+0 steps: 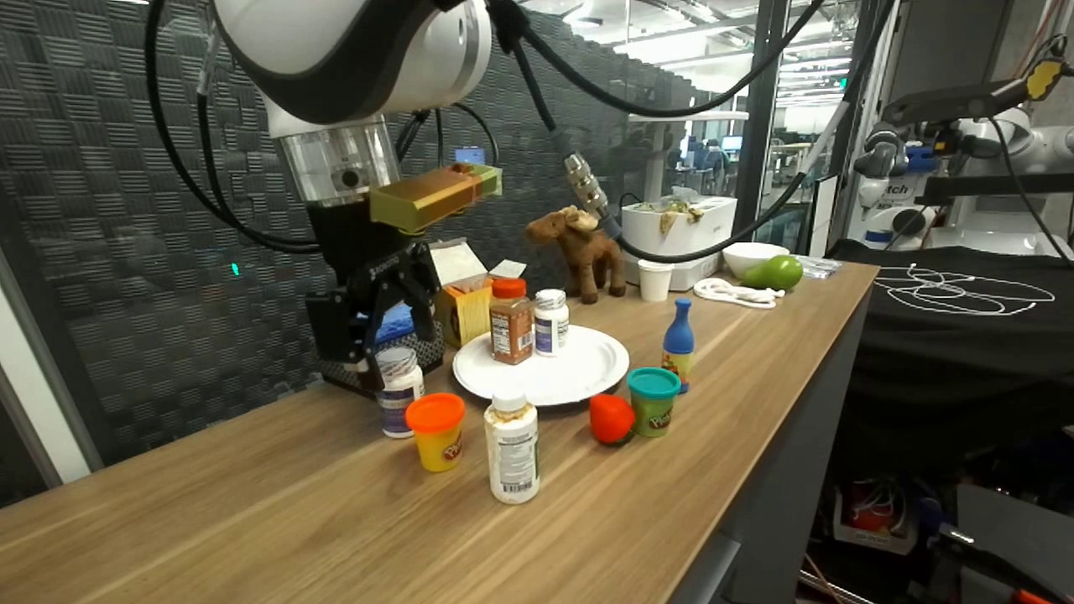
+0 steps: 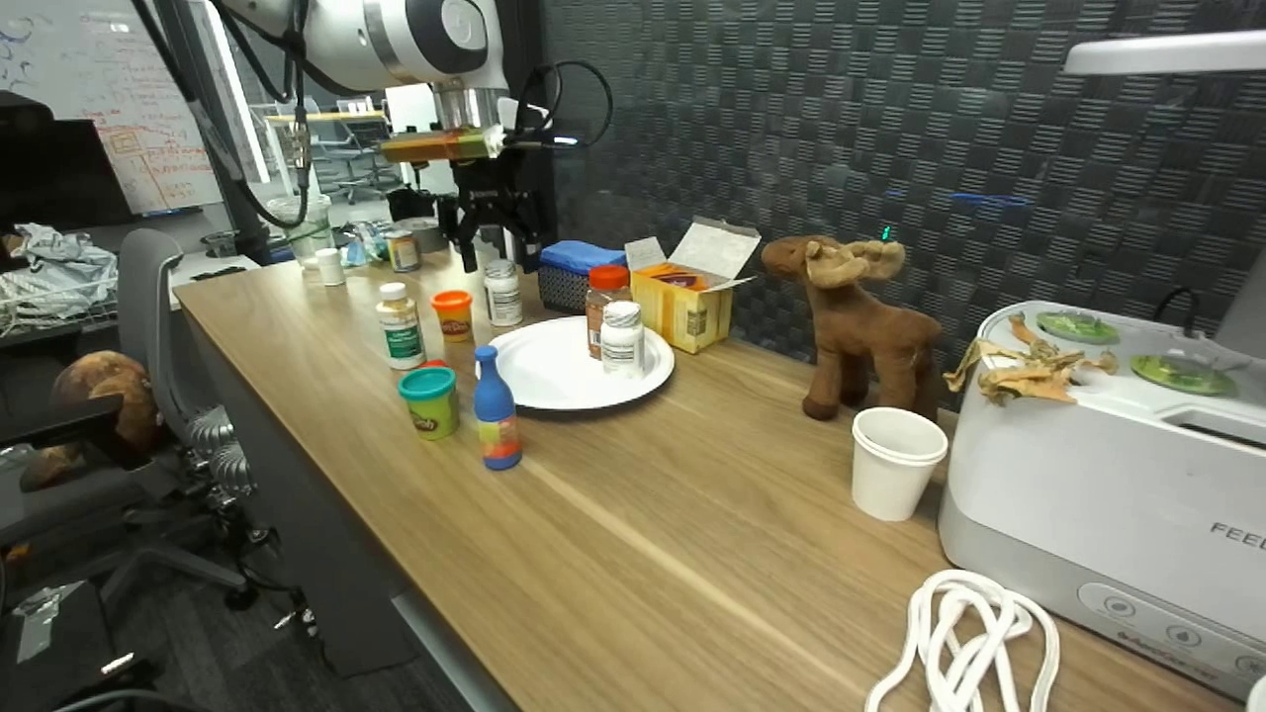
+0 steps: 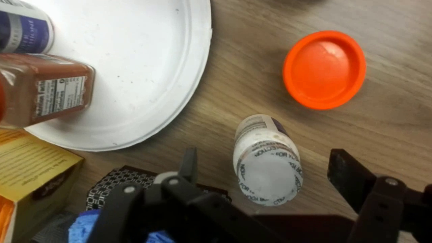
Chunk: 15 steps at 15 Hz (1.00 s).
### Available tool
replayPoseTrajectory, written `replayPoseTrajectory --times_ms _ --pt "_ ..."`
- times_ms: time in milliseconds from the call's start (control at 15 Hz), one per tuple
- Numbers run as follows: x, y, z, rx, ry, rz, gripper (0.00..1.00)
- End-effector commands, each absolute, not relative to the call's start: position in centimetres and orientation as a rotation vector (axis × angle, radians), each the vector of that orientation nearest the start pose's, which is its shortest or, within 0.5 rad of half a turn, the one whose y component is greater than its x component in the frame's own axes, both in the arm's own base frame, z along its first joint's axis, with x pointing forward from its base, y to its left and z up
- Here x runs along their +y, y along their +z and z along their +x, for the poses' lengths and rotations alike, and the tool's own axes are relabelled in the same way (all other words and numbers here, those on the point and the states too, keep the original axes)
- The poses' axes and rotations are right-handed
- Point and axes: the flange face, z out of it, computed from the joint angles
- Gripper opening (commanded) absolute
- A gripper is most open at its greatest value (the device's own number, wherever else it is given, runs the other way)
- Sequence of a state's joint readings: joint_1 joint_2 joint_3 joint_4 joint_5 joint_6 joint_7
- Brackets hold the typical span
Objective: Put the containers and strawberry on the white plate
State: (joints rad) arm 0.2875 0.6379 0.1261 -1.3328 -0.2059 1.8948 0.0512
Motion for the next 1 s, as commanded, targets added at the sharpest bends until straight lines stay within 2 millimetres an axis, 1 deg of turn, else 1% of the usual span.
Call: replayPoseTrajectory --times_ms 0,200,267,333,400,467,533,600,733,867,933 --pt "25.8 35.8 68.2 -0.690 -0.009 -3.147 1.00" --pt "26.1 36.1 68.2 -0.685 -0.036 -3.143 1.00" --pt "26.3 36.3 68.2 -0.688 -0.045 -3.145 0.94" --pt "26.3 36.5 68.1 -0.683 -0.051 -3.147 0.74" --pt "26.4 36.7 68.0 -0.676 -0.047 -3.146 0.70" --pt "26.5 36.9 67.8 -0.660 -0.041 -3.152 0.69" --pt "26.6 37.1 67.7 -0.639 -0.040 -3.160 0.63" --pt "26.8 37.4 67.5 -0.616 -0.047 -3.184 0.53" --pt "27.1 37.8 67.3 -0.589 -0.050 -3.194 0.36" --pt "27.5 38.3 67.1 -0.562 -0.068 -3.200 0.23" --pt "27.7 38.5 67.1 -0.543 -0.070 -3.205 0.19"
